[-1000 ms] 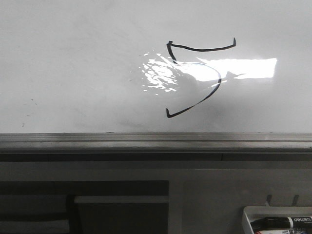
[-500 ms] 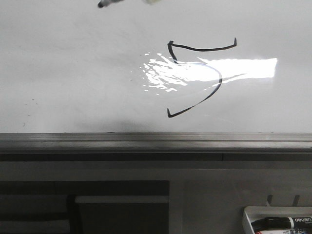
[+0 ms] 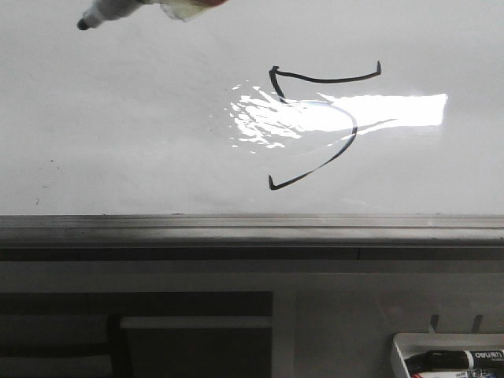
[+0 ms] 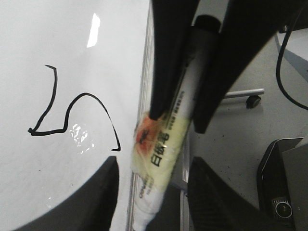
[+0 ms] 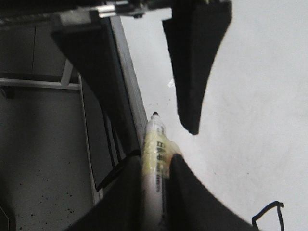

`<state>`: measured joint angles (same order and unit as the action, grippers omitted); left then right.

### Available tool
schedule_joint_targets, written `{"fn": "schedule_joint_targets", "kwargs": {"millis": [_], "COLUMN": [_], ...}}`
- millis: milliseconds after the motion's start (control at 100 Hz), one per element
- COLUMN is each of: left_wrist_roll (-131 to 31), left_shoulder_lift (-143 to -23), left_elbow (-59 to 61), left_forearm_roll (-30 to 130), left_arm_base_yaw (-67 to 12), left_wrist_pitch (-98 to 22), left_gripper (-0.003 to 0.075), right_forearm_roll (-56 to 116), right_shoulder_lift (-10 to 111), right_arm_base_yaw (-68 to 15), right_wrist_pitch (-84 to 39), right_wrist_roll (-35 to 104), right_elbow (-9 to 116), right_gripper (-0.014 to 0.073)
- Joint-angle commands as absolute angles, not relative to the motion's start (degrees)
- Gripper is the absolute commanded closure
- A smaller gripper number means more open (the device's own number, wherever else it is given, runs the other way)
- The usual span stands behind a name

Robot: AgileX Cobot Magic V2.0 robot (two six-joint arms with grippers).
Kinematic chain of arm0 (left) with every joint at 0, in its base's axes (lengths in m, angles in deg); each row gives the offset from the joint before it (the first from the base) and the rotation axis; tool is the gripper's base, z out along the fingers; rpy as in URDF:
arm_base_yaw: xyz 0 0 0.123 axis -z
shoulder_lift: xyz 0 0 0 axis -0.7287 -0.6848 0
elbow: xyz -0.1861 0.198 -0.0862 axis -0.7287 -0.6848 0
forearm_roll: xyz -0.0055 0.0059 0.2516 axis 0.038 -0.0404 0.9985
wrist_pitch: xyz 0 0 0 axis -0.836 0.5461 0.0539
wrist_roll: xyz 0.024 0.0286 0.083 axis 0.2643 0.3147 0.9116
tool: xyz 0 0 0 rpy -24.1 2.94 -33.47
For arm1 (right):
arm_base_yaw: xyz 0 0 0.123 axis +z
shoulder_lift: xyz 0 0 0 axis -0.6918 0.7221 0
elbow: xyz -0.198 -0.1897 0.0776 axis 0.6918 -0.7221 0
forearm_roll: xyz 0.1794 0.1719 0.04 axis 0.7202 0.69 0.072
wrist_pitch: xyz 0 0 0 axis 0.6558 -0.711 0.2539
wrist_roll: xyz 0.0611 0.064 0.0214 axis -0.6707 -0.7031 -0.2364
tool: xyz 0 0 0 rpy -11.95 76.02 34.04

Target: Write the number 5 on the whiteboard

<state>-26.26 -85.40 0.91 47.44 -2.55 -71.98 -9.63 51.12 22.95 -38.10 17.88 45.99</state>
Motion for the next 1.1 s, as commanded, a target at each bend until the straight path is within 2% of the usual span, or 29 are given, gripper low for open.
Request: {"fn": "schedule_joint_targets", "kwargs": {"millis": [0, 100, 170, 410, 760, 810, 860, 960, 1010, 1060, 1090], "left_wrist_roll": [-26.3, -26.41, -26.41, -26.41, -26.41, -26.41, -26.41, -26.59, -27.39, -28.53, -29.0], "left_shoulder_lift": [-85.5, -86.1, -86.1, -86.1, -86.82, -86.82, -86.82, -86.82, -86.82, -86.93, -86.93], "left_elbow": [3.0, 3.0, 3.0, 3.0, 3.0, 3.0, 3.0, 3.0, 3.0, 3.0, 3.0], "left_forearm_roll": [45.73, 45.6, 45.6, 45.6, 45.49, 45.49, 45.49, 45.49, 45.49, 45.49, 45.49], "left_arm_base_yaw": [-2.17, -2.17, -2.17, -2.17, -2.17, -2.17, -2.17, -2.17, -2.17, -2.17, -2.17], "left_wrist_pitch": [-69.61, -69.69, -69.69, -69.69, -69.69, -69.69, -69.69, -69.69, -69.69, -69.69, -69.69], "left_gripper": [0.0409, 0.0419, 0.0467, 0.0743, 0.0741, 0.0741, 0.0741, 0.0741, 0.0741, 0.0741, 0.0741], "right_forearm_roll": [-10.64, -10.64, -10.53, -10.53, -10.53, -10.53, -10.71, -12.88, -14.97, -18.07, -19.91], "right_shoulder_lift": [50.42, 50.42, 50.42, 50.42, 50.42, 50.42, 50.42, 50.19, 50.17, 49.6, 49.33], "right_arm_base_yaw": [23.13, 23.13, 23.13, 23.13, 23.13, 23.13, 23.01, 23.01, 23.01, 23.01, 22.9], "right_wrist_pitch": [-33.82, -33.77, -33.77, -33.53, -33.58, -34.17, -34.97, -37.35, -38.87, -40.67, -41.52], "right_wrist_roll": [18.59, 18.59, 18.59, 18.59, 18.59, 18.59, 18.59, 18.59, 18.18, 16.12, 14.29], "right_elbow": [47.62, 47.62, 47.62, 47.62, 47.62, 47.62, 47.62, 47.62, 47.62, 47.62, 47.62], "right_gripper": [0.0662, 0.0662, 0.0662, 0.0662, 0.065, 0.0606, 0.0527, 0.0284, 0.0188, 0.0133, 0.013]}}
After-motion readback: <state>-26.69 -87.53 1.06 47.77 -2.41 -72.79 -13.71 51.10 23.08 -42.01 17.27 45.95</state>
